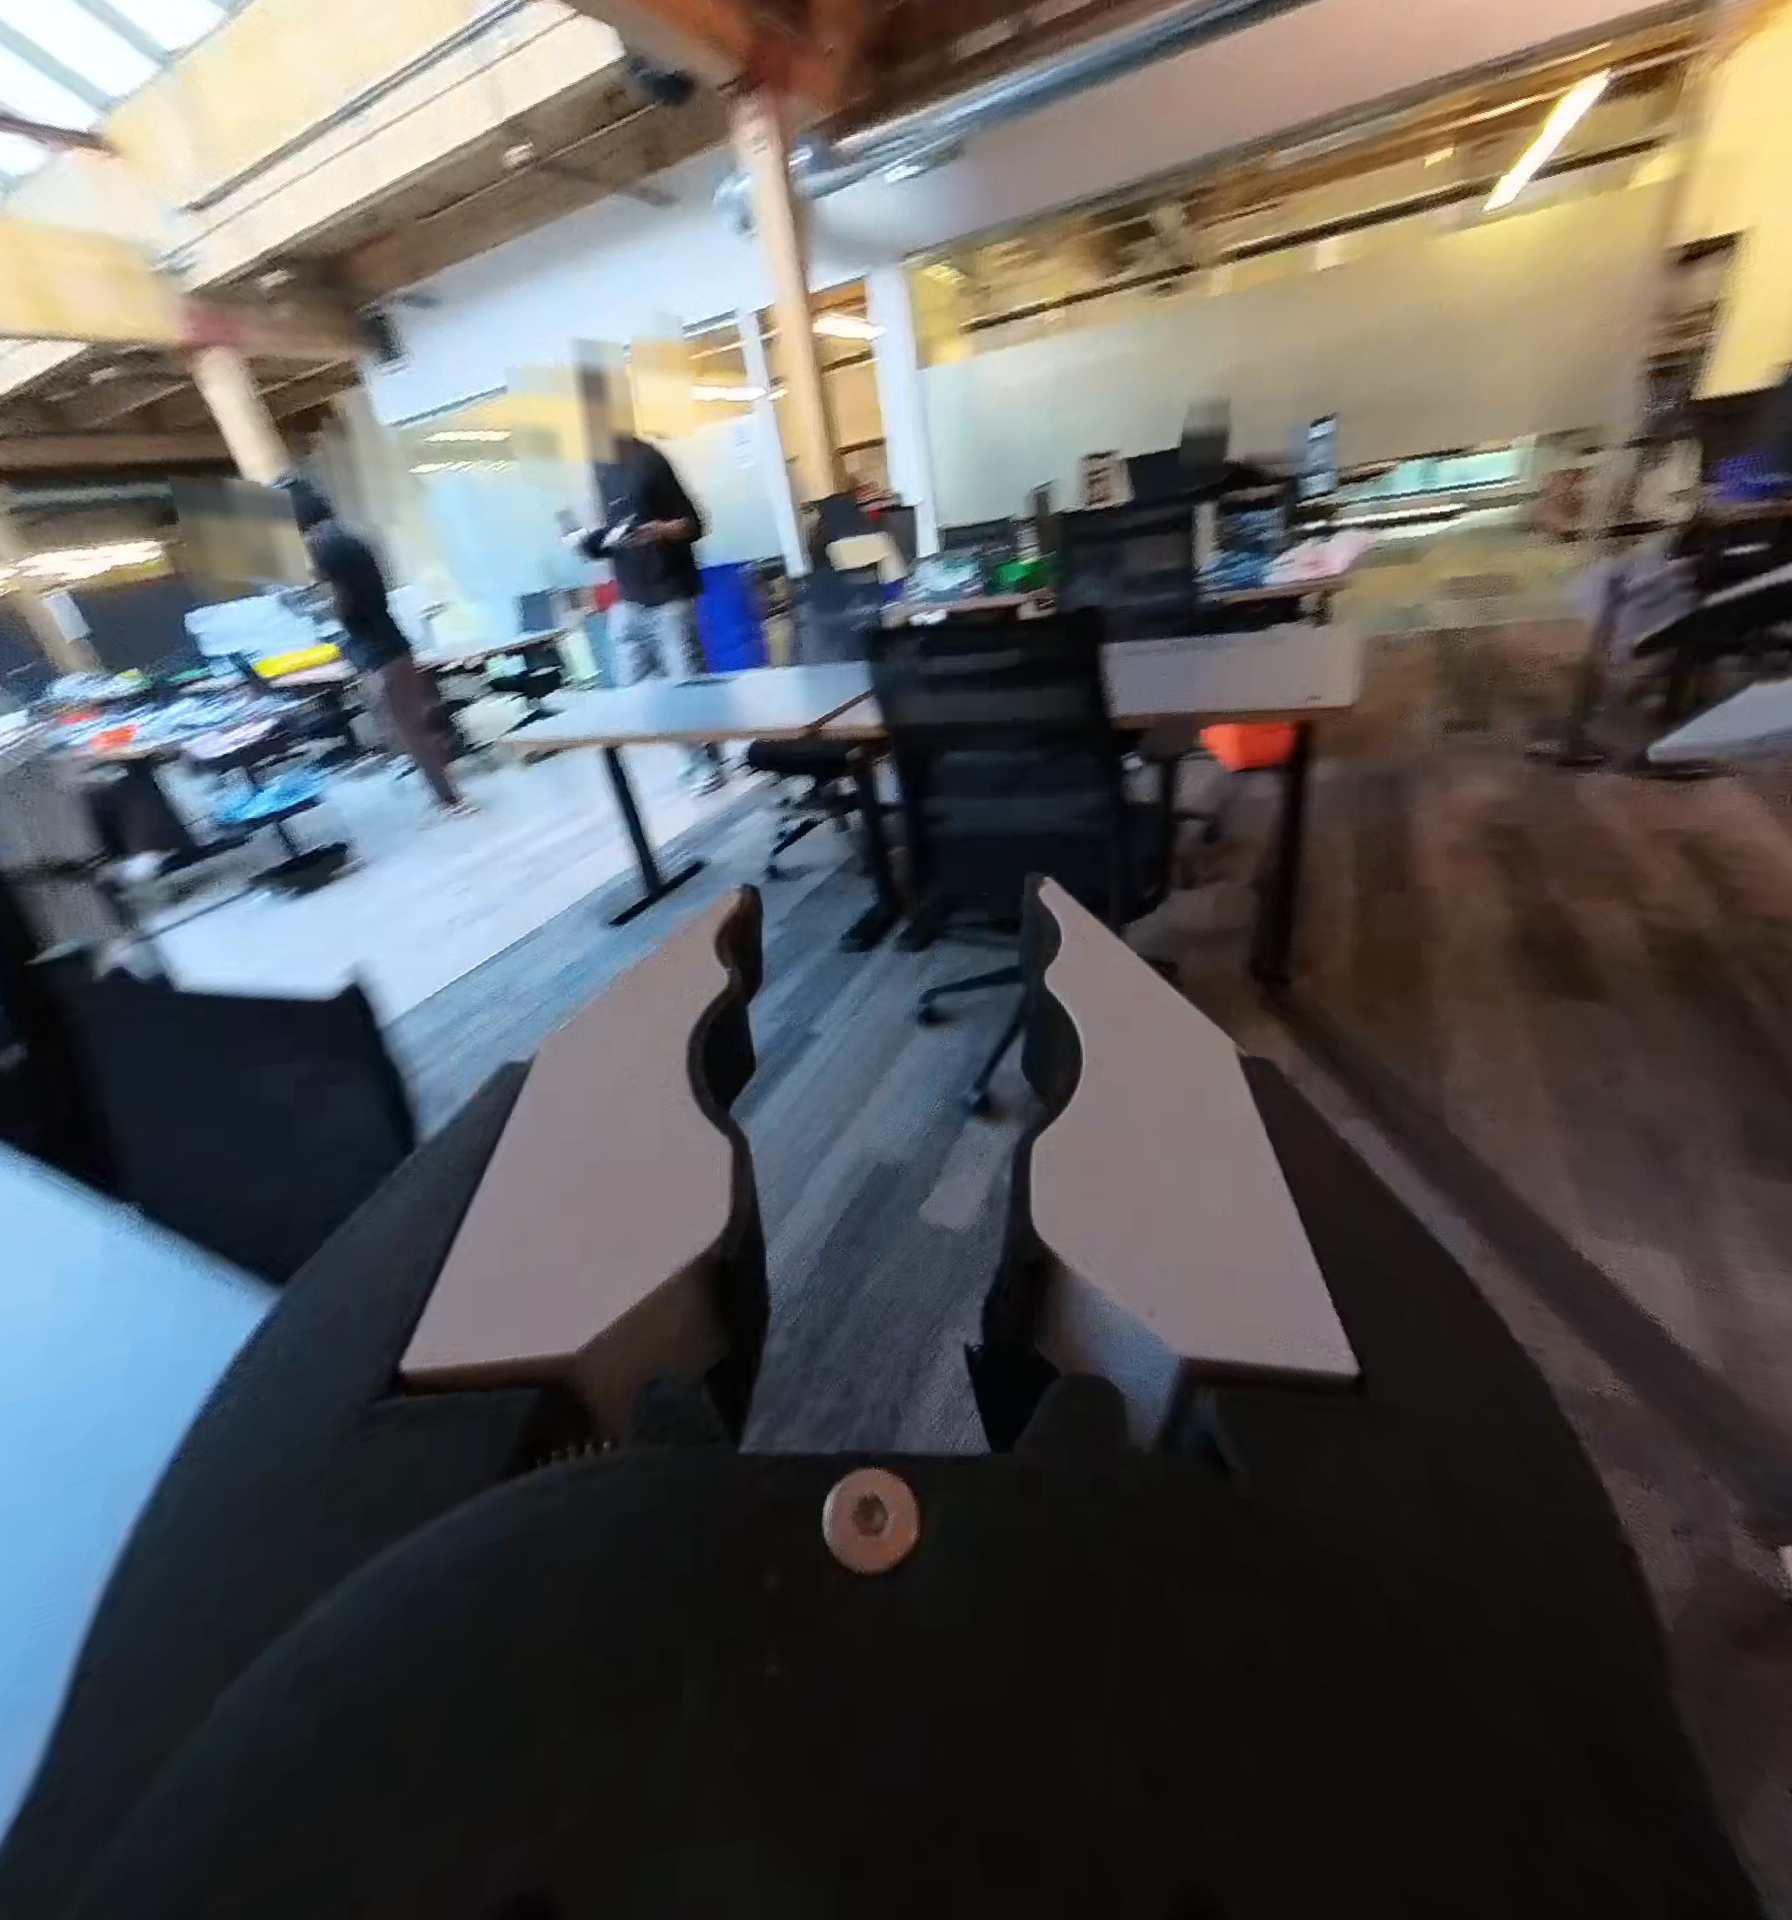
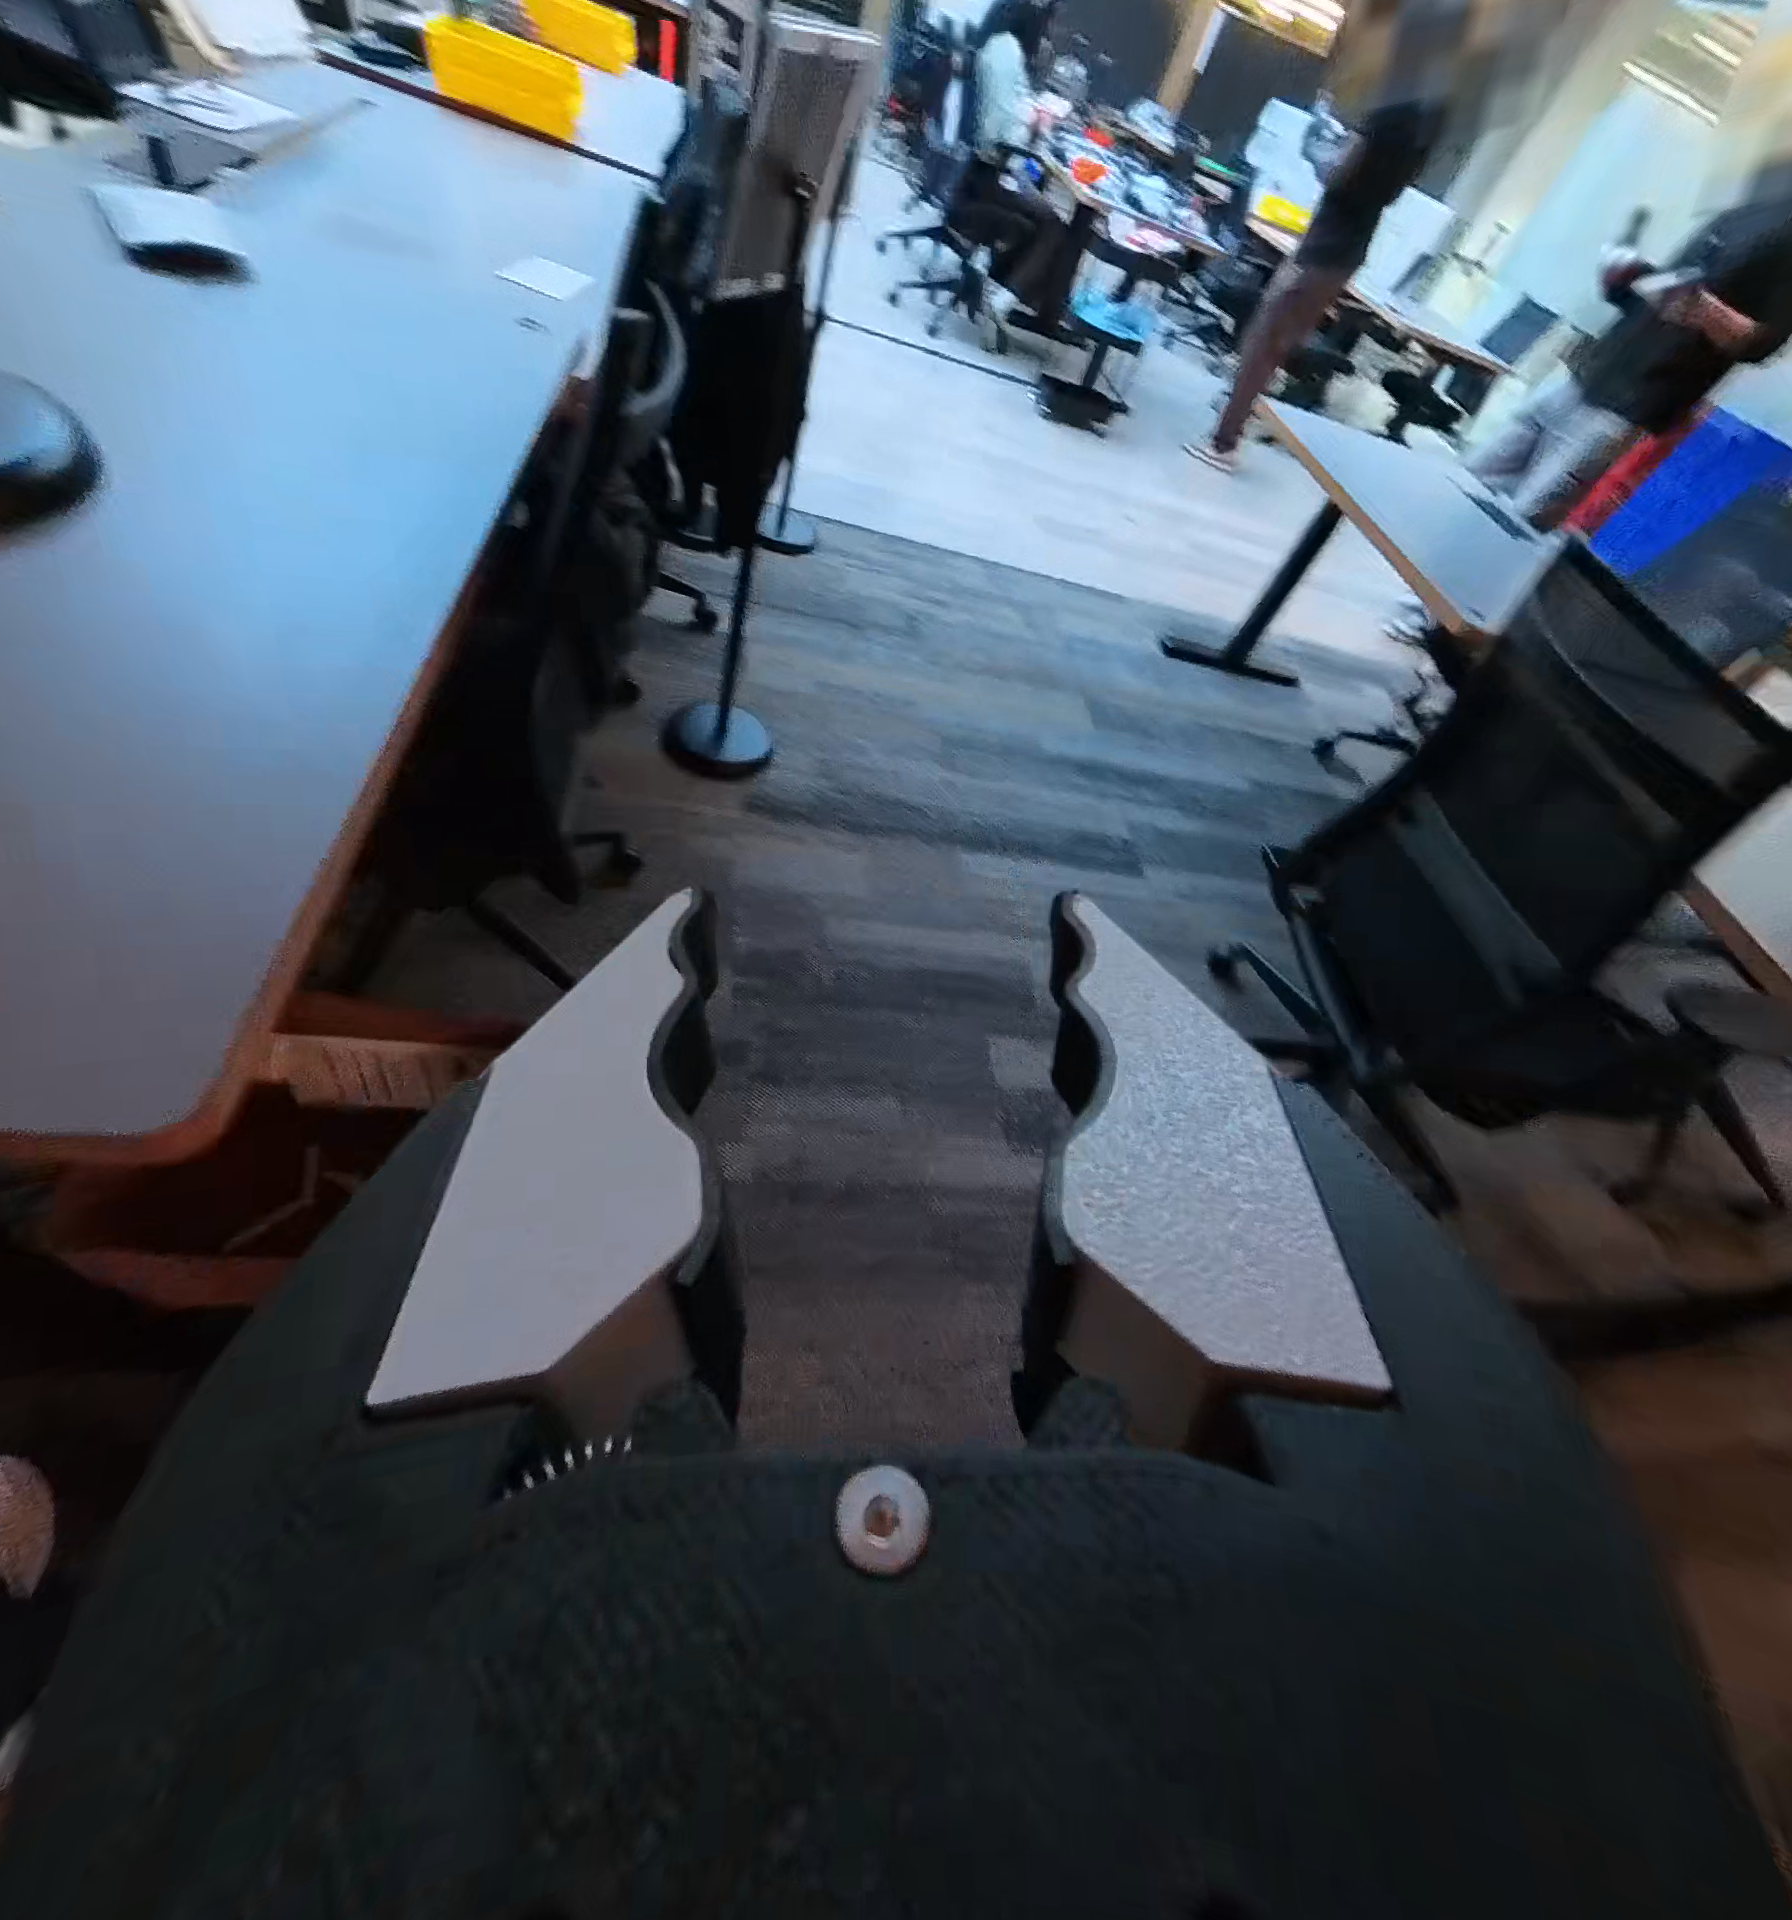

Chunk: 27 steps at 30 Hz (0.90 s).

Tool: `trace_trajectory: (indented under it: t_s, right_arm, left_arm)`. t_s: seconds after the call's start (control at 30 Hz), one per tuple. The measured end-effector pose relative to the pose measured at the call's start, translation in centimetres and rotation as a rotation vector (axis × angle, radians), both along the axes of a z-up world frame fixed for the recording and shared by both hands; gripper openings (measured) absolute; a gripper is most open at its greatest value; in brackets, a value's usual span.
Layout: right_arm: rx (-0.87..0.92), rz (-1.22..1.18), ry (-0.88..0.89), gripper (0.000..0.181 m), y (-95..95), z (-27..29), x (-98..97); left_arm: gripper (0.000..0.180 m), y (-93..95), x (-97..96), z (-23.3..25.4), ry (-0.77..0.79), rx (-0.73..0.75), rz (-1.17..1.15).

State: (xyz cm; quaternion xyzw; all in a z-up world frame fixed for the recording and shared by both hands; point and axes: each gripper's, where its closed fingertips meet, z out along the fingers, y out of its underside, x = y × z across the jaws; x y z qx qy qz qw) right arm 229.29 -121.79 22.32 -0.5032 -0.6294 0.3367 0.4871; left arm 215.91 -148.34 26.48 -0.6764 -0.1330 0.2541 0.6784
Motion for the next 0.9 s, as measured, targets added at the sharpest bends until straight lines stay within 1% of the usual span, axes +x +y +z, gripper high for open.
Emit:
trace_trajectory:
  t_s: [0.13,0.2,0.3,0.47,0.6,0.8,0.9]
  right_arm:
    - [-0.026,-0.093,0.001,0.063,6.9,0.2,8.4]
    - [-0.013,-0.142,-0.005,0.062,8.9,-0.2,10.9]
    - [0.002,-0.216,-0.023,0.061,11.2,-1.0,14.3]
    - [0.017,-0.308,-0.056,0.056,14.5,-1.4,17.6]
    - [0.023,-0.342,-0.027,0.052,17.0,0.1,17.1]
    - [-0.025,-0.294,0.059,0.049,20.0,2.3,9.7]
    - [0.024,-0.247,0.058,0.048,21.6,3.1,3.6]
  left_arm:
    - [0.047,11.6,4.2,3.6,0.007,0.086,-0.191]
    - [0.047,15.7,6.1,4.3,-0.018,0.11,-0.269]
    - [0.047,19.9,7.7,4.6,-0.027,0.099,-0.334]
    - [0.047,23.5,6.9,5.2,-0.033,0.086,-0.332]
    - [0.047,25.2,4.0,5.2,-0.058,0.094,-0.303]
    - [0.046,25.9,-3.2,3.2,-0.057,0.037,-0.211]
    - [0.047,26.0,-8.3,1.6,-0.067,0.006,-0.166]
